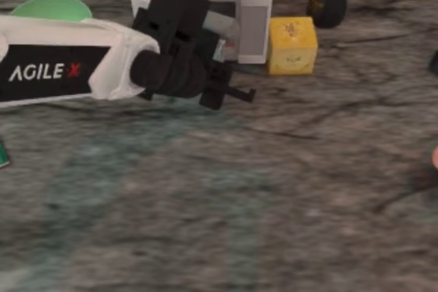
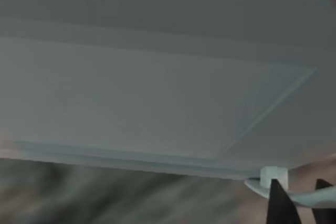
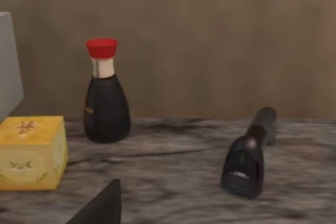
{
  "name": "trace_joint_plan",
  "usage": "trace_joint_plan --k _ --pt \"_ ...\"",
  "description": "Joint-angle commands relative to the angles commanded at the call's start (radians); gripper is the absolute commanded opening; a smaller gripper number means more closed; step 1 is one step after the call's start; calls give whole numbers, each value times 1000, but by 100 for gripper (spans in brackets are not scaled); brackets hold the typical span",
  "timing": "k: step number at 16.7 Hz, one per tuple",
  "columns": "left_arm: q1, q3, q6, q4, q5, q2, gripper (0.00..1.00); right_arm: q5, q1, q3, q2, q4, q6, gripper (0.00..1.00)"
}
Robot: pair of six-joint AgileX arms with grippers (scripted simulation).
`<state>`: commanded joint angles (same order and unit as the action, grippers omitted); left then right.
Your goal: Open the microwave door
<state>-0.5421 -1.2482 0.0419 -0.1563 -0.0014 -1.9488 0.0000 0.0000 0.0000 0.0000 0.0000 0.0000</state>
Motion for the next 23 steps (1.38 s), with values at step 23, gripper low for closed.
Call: trace_joint_plan --k 23 --pt "19 34 -52 9 45 24 0 0 0 0 0 0 0 100"
